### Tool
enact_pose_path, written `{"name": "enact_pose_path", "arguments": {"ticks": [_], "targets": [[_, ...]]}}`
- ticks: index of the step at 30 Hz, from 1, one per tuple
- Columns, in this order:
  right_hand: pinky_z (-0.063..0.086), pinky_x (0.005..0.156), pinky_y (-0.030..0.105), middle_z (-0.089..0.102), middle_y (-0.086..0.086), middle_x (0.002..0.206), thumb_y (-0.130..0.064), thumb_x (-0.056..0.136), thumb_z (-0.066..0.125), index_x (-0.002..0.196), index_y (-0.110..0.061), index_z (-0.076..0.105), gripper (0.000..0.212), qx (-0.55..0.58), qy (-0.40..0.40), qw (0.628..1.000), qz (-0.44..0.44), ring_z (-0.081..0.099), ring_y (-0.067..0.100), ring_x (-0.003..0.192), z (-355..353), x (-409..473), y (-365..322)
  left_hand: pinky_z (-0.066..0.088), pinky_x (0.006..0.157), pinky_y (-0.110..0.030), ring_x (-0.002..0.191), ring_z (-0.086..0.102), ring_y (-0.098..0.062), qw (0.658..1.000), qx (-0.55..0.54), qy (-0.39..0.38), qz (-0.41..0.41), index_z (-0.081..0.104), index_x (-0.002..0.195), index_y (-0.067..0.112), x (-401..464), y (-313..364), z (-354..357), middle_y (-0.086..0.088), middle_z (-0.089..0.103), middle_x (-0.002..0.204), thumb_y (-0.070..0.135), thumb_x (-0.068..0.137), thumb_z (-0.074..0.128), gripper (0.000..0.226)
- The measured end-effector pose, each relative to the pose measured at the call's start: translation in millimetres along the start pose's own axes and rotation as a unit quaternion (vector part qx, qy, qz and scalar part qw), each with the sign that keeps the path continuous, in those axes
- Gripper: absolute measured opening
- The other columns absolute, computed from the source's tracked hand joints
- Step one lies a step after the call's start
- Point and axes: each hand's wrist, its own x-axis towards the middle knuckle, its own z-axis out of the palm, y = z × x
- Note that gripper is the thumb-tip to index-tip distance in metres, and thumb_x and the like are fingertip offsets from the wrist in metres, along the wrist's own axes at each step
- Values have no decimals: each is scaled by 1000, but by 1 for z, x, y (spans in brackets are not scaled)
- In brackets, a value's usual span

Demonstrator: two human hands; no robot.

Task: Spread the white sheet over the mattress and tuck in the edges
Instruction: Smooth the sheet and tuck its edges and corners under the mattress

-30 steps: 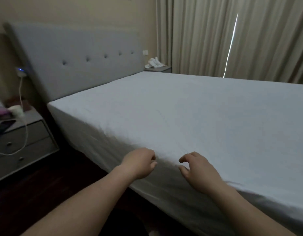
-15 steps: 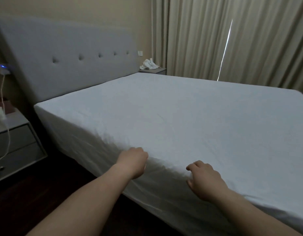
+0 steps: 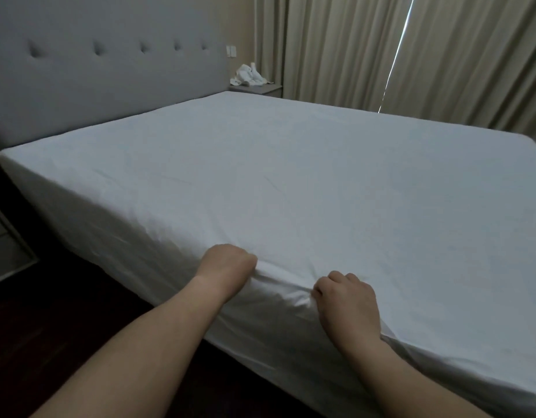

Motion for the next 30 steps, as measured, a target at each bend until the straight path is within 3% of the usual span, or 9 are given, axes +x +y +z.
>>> {"name": "enact_pose_path", "arguments": {"ticks": [14, 17, 19, 21, 23, 24, 26, 28, 30], "targets": [[24, 57, 32, 49, -5, 68, 1, 60, 68, 67, -25, 54, 30, -52, 8, 998, -38, 48, 25, 60, 0, 0, 0, 35, 61, -34, 71, 48, -32, 996, 60, 11, 57, 53, 89, 14, -10, -9, -15, -8, 66, 89, -8, 82, 48, 24], [27, 56, 33, 52, -6, 68, -10, 74, 73, 69, -27, 57, 23, -36, 3, 999, -38, 51, 24, 61, -2, 3, 5, 39, 60, -33, 71, 52, -29, 995, 59, -27, 72, 58, 93, 14, -6, -8, -13, -4, 66, 90, -3, 87, 49, 20], [35, 61, 35, 61, -6, 79, -27, 93, 64, 81, -27, 63, 13, 1, 26, 999, -35, 59, 26, 75, -6, 8, 9, 41, 61, -34, 76, 56, -27, 998, 16, -14, 64, 54, 97, 17, -3, -7, -15, -2, 65, 96, 14, 97, 48, 6], [47, 84, 44, 66, -2, 115, -41, 101, 49, 112, -30, 66, 23, 34, 12, 999, 3, 59, 31, 111, -11, 8, 9, 47, 77, -41, 104, 58, -28, 997, -64, 18, 26, 48, 115, 19, 2, -3, -14, -6, 61, 125, 28, 101, 42, 17], [25, 118, 59, 31, 5, 163, -57, 104, 33, 151, -39, 37, 50, 63, -109, 990, 67, 21, 39, 153, -19, 4, 9, 40, 108, -54, 148, 26, -35, 991, -129, -31, -26, 23, 153, 28, 3, 1, -8, -7, 17, 167, 28, 101, 38, 54], [8, 121, 65, 7, 6, 172, -64, 103, 26, 159, -43, 16, 60, 65, -186, 977, 78, 0, 40, 158, -20, 1, 10, 31, 116, -59, 155, 6, -40, 984, -147, -89, -46, 2, 160, 34, 0, 5, -6, -4, -8, 171, 24, 99, 38, 72], [-5, 120, 70, -18, 5, 172, -73, 99, 17, 160, -43, -9, 73, 15, -256, 965, 47, -18, 41, 156, -21, -11, 14, 31, 117, -59, 154, -3, -48, 972, -126, -193, -56, -18, 159, 36, -9, 14, -1, -7, -22, 169, 14, 92, 43, 93], [0, 119, 70, -15, 6, 172, -76, 97, 17, 160, -42, -8, 75, -19, -268, 963, 12, -13, 41, 157, -26, -20, 18, 43, 110, -52, 151, 19, -50, 971, -75, -219, -57, -12, 162, 27, -18, 20, -6, -19, -6, 170, 12, 90, 49, 96], [23, 116, 64, 20, 7, 166, -74, 98, 20, 154, -41, 23, 65, -15, -252, 968, -2, 18, 39, 153, -43, -23, 24, 51, 99, -45, 134, 50, -39, 975, -46, -209, -51, 22, 160, 14, -23, 23, -28, -21, 34, 159, 17, 93, 50, 73]]}}
